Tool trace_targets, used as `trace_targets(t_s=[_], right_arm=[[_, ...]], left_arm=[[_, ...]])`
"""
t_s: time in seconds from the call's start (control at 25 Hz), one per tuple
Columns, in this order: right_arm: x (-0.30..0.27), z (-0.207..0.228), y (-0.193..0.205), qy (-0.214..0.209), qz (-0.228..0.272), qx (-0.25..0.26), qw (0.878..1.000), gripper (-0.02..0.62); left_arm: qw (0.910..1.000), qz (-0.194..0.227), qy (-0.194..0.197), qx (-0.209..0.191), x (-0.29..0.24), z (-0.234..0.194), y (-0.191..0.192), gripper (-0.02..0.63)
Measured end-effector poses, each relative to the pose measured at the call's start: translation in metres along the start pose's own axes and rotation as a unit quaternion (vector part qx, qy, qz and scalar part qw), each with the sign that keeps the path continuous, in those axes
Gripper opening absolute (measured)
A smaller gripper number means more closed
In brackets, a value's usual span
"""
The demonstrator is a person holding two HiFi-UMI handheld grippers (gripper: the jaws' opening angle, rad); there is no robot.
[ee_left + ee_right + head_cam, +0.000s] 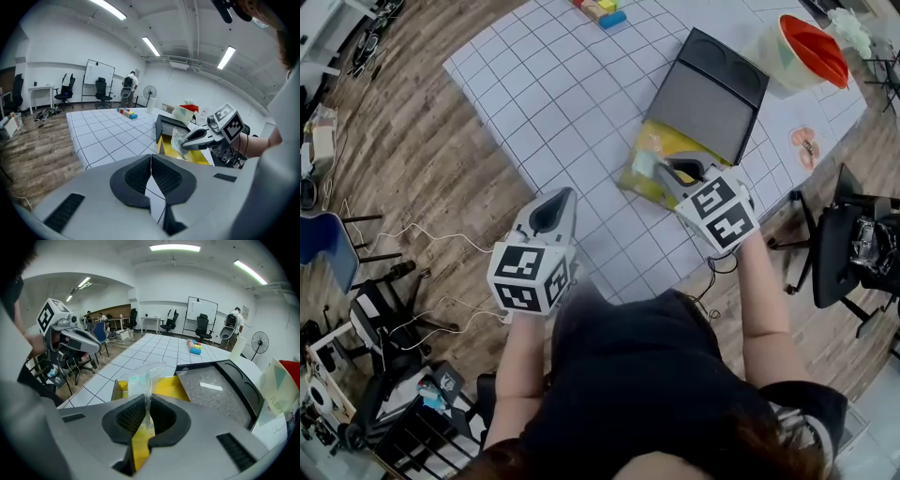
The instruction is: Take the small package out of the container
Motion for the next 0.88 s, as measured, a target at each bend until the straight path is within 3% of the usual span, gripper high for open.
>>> trace_targets(t_s=[0.64, 0.88], right_arm=[[0.053, -0.02, 0.001, 0.047, 0.037, -0.013, 0.998, 0.035], [0.073, -0.027, 0.0, 0.052, 0.076, -0.052, 0.994, 0.035]], left_arm=[[0.9991, 0.038, -0.011, -0.012, 0.019, 0.018, -0.01, 0.028], [0.9988, 0.044, -0.01, -0.019, 0.022, 0.026, -0.015, 0.028]])
Point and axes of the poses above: the fingertips, and each gripper's own axes: x backward along the fingers, z to its right, y out of its underside, the point moved 10 cm from there along x, backward along the fingers, and after that the axes turned 2 degrees about -y, right-handed, at the moved point
